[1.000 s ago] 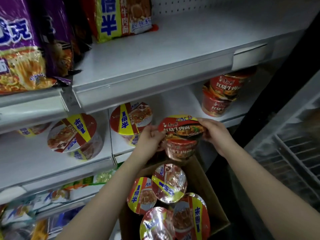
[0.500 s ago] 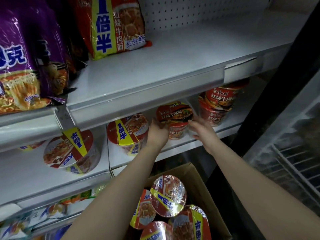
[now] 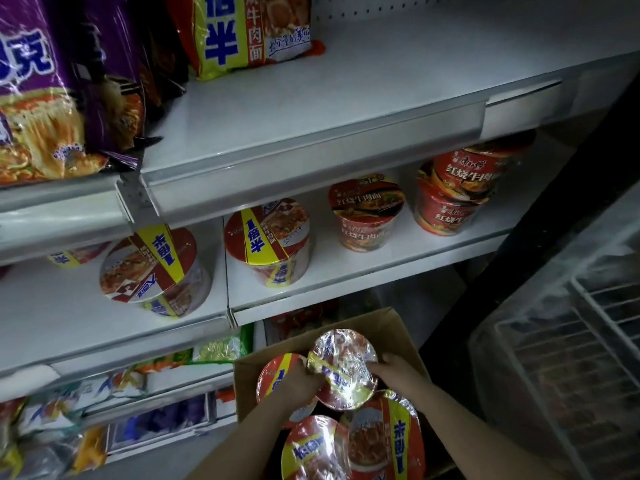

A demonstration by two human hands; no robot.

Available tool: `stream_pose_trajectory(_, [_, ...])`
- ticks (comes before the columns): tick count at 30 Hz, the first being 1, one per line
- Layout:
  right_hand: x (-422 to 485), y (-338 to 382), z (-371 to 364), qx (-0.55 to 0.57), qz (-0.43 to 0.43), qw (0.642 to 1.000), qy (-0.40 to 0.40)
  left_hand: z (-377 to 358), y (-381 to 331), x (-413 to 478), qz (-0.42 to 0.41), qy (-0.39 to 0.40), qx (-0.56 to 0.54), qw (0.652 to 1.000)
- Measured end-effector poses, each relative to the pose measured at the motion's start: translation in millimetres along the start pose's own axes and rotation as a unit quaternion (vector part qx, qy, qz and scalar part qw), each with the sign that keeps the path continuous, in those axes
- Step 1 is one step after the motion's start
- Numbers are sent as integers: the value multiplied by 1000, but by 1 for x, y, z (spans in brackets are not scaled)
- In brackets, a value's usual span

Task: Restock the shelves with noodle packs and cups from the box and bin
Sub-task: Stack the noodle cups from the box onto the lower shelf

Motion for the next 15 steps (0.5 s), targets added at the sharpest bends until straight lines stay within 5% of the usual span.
stream_pose_trajectory(6, [8, 2, -8, 1, 25, 1000, -16, 5, 10, -4, 14, -31, -49, 998])
stream_pose_trajectory(11, [11, 16, 14, -13, 75, 993, -93, 41, 0, -11, 17, -163, -85, 983])
stream_pose_trajectory(15, [0, 20, 25, 36, 114, 983, -137, 59, 0, -19, 0, -179, -135, 974])
Point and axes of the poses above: each hand's wrist, its own x-axis towards the middle knuckle, its own z-axis out of the back of the hand, y = z × x, the point moved 6 cm from there along x, towards the middle knuckle, and after that the axes turned 4 degrees about x, right-handed, at the moved point
